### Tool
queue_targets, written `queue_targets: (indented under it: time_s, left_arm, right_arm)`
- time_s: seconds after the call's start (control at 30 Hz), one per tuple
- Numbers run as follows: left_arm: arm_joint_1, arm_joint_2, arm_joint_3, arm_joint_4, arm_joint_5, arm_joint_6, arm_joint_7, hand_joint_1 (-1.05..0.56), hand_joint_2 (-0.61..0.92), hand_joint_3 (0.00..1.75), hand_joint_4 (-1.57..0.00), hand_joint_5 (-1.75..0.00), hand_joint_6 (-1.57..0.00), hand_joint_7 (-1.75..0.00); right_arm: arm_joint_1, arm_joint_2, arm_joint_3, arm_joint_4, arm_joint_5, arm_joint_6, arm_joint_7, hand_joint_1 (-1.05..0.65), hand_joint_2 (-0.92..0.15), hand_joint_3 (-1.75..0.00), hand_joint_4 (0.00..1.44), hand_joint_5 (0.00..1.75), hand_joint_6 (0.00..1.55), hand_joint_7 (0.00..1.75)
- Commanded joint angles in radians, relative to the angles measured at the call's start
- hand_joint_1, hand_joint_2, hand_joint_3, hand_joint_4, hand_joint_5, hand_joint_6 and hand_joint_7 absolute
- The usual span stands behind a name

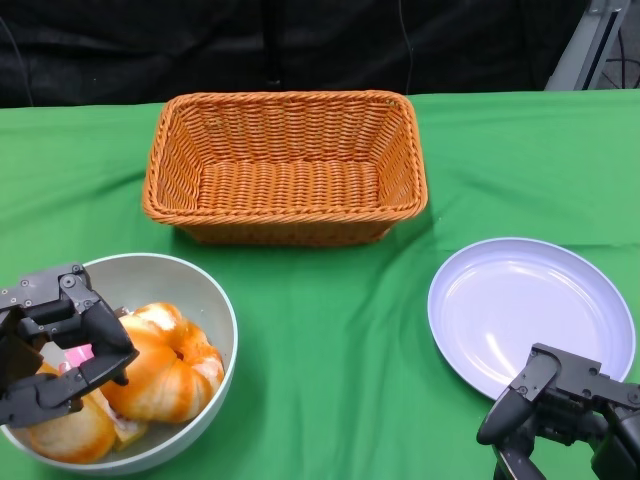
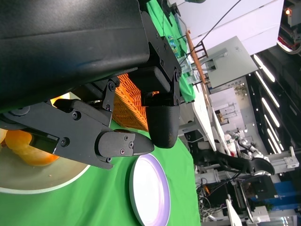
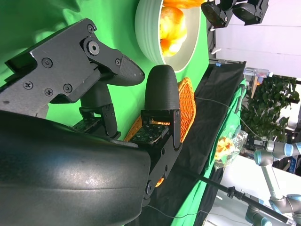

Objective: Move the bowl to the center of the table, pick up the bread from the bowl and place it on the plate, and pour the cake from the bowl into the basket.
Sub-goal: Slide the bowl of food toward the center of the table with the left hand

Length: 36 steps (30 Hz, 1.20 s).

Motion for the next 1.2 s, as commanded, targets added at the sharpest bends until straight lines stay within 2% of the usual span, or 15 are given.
queue_targets:
  time_s: [0.03,1.2]
  left_arm:
    - [0.007,0.011,0.002,0.002,-0.013,0.001,-0.010,-0.20,0.87,0.37,-0.68,-1.55,-0.70,-1.25]
    - [0.003,0.008,0.003,0.010,-0.003,-0.006,-0.003,-0.20,0.84,0.41,-0.69,-1.55,-0.71,-1.26]
  right_arm:
    - [0.002,-0.010,-0.003,0.007,0.000,-0.013,-0.001,-0.14,-0.53,-1.04,0.75,1.54,0.68,1.31]
    - [0.000,-0.007,-0.003,0.013,0.008,-0.014,0.000,-0.13,-0.53,-1.05,0.74,1.56,0.68,1.33]
